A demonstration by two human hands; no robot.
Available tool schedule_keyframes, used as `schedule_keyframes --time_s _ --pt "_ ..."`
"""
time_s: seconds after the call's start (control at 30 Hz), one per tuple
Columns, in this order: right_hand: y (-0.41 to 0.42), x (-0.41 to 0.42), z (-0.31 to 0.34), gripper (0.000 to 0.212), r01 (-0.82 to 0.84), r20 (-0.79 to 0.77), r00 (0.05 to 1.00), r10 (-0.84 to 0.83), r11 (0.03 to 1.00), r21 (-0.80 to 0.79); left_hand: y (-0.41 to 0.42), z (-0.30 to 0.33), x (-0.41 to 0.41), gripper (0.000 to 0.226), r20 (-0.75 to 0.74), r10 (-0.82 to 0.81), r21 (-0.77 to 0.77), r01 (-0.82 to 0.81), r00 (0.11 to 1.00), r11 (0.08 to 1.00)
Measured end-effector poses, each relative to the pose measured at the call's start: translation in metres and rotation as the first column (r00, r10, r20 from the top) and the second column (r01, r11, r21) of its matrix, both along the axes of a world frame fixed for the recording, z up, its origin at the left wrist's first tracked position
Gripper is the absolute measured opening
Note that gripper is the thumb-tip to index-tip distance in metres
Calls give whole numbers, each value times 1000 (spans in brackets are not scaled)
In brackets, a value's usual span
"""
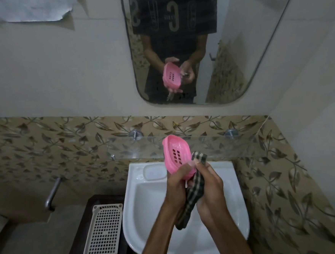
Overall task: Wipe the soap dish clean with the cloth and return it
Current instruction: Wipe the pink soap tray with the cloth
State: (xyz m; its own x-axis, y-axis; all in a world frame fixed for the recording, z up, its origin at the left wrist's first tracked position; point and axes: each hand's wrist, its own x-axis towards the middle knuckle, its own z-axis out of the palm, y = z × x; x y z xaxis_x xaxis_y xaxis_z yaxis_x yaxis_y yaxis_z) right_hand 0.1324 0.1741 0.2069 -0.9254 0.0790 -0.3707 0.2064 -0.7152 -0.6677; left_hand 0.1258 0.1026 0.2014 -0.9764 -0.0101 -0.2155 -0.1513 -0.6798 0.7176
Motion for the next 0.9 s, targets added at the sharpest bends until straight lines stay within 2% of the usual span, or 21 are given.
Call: schedule_keyframes --time_s 0.03,0.1,0.17,0.2,0.27,0.33,0.4,0.47,0.53,0.6,0.67,0.73,0.83,0.9 --pt "0 0 -1 23 -13 -7 1000 13 1000 16 -2 0 -2 33 -24 -2 -38 2 1000 999" --pt "-1 2 -1 21 -42 -42 998 45 996 80 -9 3 -8 35 -34 7 -27 -7 999 1000" --pt "0 3 -2 15 -22 -125 991 57 964 266 -15 5 -15 47 -17 45 22 -45 999 999" --pt "2 3 -2 15 29 -183 982 50 914 404 -18 6 -18 49 -20 67 54 -66 998 996" --pt "9 0 -3 17 178 -298 954 24 756 629 -24 8 -22 51 -38 104 102 -100 994 990" --pt "17 -7 1 17 295 -383 924 11 617 730 -31 11 -23 49 -58 89 121 -81 994 989" --pt "25 -18 8 20 365 -443 892 92 434 824 -36 15 -23 48 -93 42 160 -26 995 987" --pt "27 -27 11 28 358 -421 873 244 265 895 -38 19 -22 57 -118 3 224 24 993 974" --pt "28 -31 9 35 275 -322 882 345 178 945 -38 19 -23 52 -96 19 259 6 995 966" --pt "31 -29 2 40 209 -249 884 395 143 967 -39 18 -24 47 -61 44 250 -27 997 968" --pt "33 -26 -2 38 200 -244 864 440 144 969 -39 17 -24 47 -43 39 237 -28 998 971" --pt "34 -28 -4 33 227 -284 866 411 182 957 -37 16 -25 43 -42 33 228 -23 999 973" --pt "37 -32 -7 21 321 -353 882 311 149 935 -35 19 -28 41 -34 -1 179 7 999 984" --pt "36 -29 -9 14 384 -412 823 391 152 911 -36 21 -31 47 -6 -16 181 17 1000 983"
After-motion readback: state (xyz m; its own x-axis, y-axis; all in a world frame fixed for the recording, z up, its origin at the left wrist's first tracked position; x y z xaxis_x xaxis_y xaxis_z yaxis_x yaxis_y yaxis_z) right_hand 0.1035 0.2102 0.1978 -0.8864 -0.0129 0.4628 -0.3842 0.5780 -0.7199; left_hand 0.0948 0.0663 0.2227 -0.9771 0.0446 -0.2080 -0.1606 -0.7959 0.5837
